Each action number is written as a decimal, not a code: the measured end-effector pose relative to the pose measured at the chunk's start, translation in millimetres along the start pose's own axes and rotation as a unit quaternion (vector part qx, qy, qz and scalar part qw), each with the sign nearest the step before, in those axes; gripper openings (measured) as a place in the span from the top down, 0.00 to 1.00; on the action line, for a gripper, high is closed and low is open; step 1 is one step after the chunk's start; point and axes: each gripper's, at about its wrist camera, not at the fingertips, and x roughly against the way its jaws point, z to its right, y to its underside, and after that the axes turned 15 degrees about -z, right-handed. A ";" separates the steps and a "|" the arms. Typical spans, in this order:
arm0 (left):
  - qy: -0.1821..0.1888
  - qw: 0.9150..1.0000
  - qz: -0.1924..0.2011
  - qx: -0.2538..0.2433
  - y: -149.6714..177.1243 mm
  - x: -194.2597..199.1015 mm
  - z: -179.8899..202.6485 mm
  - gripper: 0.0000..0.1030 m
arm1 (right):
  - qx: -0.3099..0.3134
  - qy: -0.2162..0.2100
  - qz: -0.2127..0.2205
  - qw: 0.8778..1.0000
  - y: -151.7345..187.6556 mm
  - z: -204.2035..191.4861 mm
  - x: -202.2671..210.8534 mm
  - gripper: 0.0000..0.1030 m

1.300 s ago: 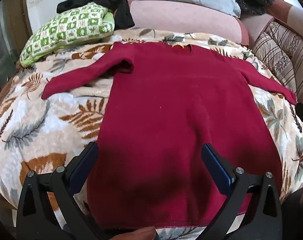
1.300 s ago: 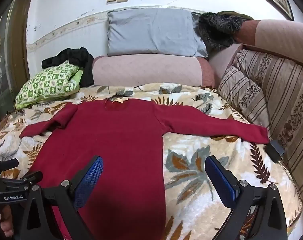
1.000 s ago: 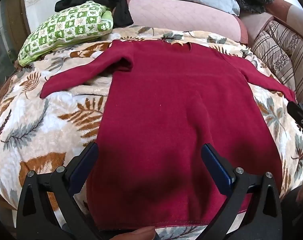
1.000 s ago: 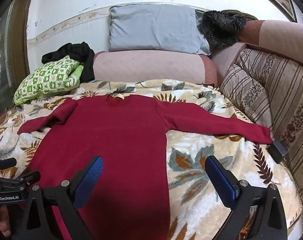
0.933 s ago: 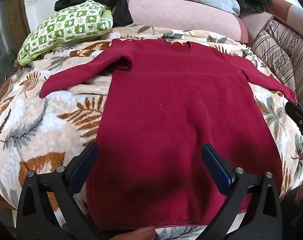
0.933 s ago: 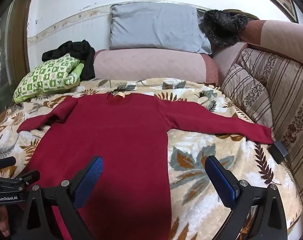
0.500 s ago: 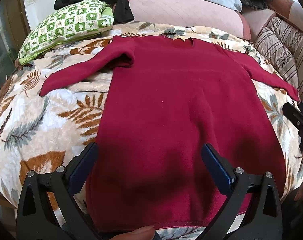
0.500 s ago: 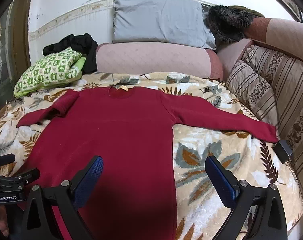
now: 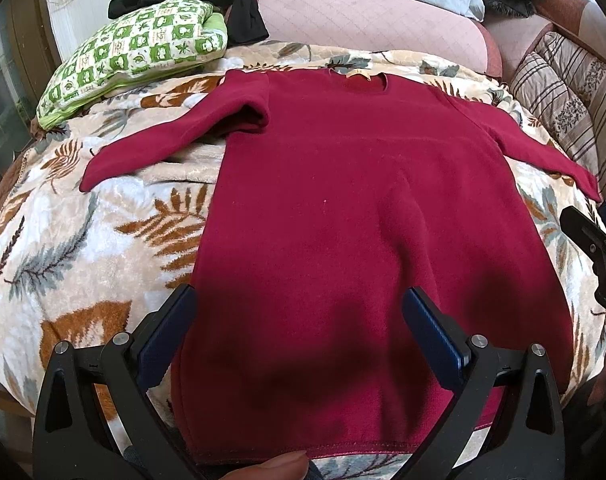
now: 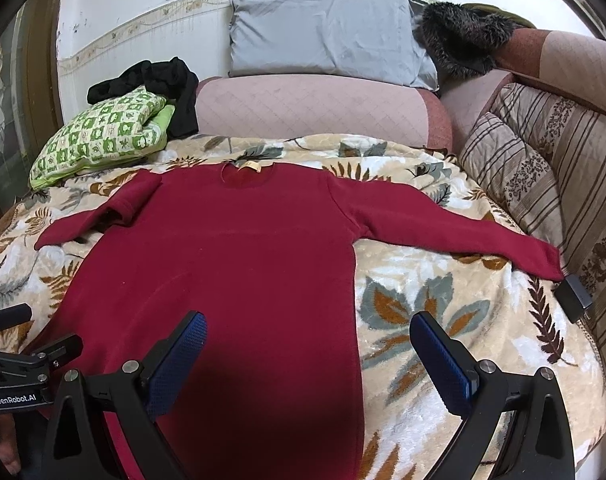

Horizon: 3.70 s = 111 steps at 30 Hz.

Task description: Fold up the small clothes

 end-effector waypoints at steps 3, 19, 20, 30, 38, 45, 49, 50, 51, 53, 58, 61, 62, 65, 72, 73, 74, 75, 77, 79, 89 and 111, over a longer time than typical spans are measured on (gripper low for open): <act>0.000 1.000 0.000 0.000 -0.1 0.0 0.1 0.01 | 0.002 -0.002 0.004 1.000 -0.1 -0.3 0.3 0.02; -0.003 1.000 -0.006 0.000 1.6 -4.8 -0.7 0.01 | 0.008 0.004 -0.006 1.000 -1.2 -5.7 -6.1 0.02; -0.003 1.000 -0.006 0.000 1.9 -4.8 -0.8 0.01 | 0.008 0.004 -0.006 1.000 -1.3 -5.3 -6.0 0.02; -0.003 1.000 -0.006 -0.003 1.5 -5.0 0.3 0.01 | -0.001 0.004 -0.008 1.000 -3.4 -4.4 -6.2 0.02; -0.002 1.000 -0.009 0.000 1.3 -4.4 1.5 0.01 | 0.001 0.002 -0.012 1.000 -3.3 -4.4 -9.1 0.02; -0.003 1.000 -0.010 0.001 0.9 -4.1 2.6 0.01 | -0.001 0.004 -0.012 1.000 -2.1 -1.7 -9.9 0.02; -0.003 1.000 -0.010 0.001 0.3 -4.2 2.6 0.00 | 0.002 0.004 -0.011 1.000 -2.2 -2.0 -11.4 0.02; -0.003 1.000 -0.010 0.001 0.5 -4.2 2.7 0.00 | 0.002 0.004 -0.011 1.000 -2.1 -1.8 -11.7 0.02; -0.003 1.000 -0.010 0.000 0.3 -4.2 2.6 0.01 | 0.002 0.004 -0.012 1.000 -2.2 -1.6 -12.0 0.02; -0.003 1.000 -0.010 0.000 0.4 -4.1 2.7 0.01 | 0.002 0.004 -0.011 1.000 -2.4 -1.3 -12.0 0.02; -0.003 1.000 -0.010 0.000 0.6 -4.1 2.7 0.00 | 0.001 0.004 -0.010 1.000 -2.0 -0.5 -12.1 0.02; -0.003 1.000 -0.010 0.001 0.1 -4.1 2.7 0.01 | 0.001 0.005 -0.011 1.000 -2.0 -0.5 -12.2 0.02; -0.003 1.000 -0.010 0.000 0.3 -4.1 2.8 0.01 | 0.001 0.005 -0.011 1.000 -2.0 -0.5 -12.2 0.02; -0.003 1.000 -0.010 0.000 0.2 -4.1 2.8 0.00 | 0.001 0.005 -0.011 1.000 -2.2 -0.4 -12.3 0.02; -0.004 1.000 -0.010 -0.001 0.5 -3.9 3.0 0.01 | 0.001 0.004 -0.011 1.000 -2.5 -0.3 -12.2 0.02; -0.004 1.000 -0.010 -0.001 0.5 -3.9 2.9 0.01 | 0.001 0.004 -0.011 1.000 -2.7 -0.4 -12.2 0.02; -0.004 1.000 -0.010 0.000 0.2 -4.0 2.9 0.01 | 0.000 0.003 -0.011 1.000 -2.8 -0.2 -12.5 0.02; -0.004 1.000 -0.010 -0.001 0.4 -4.2 3.0 0.00 | 0.000 0.003 -0.011 1.000 -2.8 0.4 -12.9 0.02; -0.004 1.000 -0.010 -0.001 0.4 -4.2 3.1 0.00 | 0.001 0.003 -0.011 1.000 -2.6 -0.1 -12.2 0.02; -0.004 1.000 -0.010 0.000 0.3 -4.2 3.3 0.01 | 0.001 0.003 -0.011 1.000 -2.6 -0.1 -12.3 0.02; 0.010 1.000 -0.013 0.004 2.8 -2.1 -2.1 0.01 | 0.000 0.004 -0.011 1.000 -3.1 0.7 -12.5 0.02; 0.300 0.940 0.045 0.157 -47.6 18.9 -185.9 0.01 | -0.011 -0.011 -0.015 1.000 -5.7 3.1 -12.0 0.02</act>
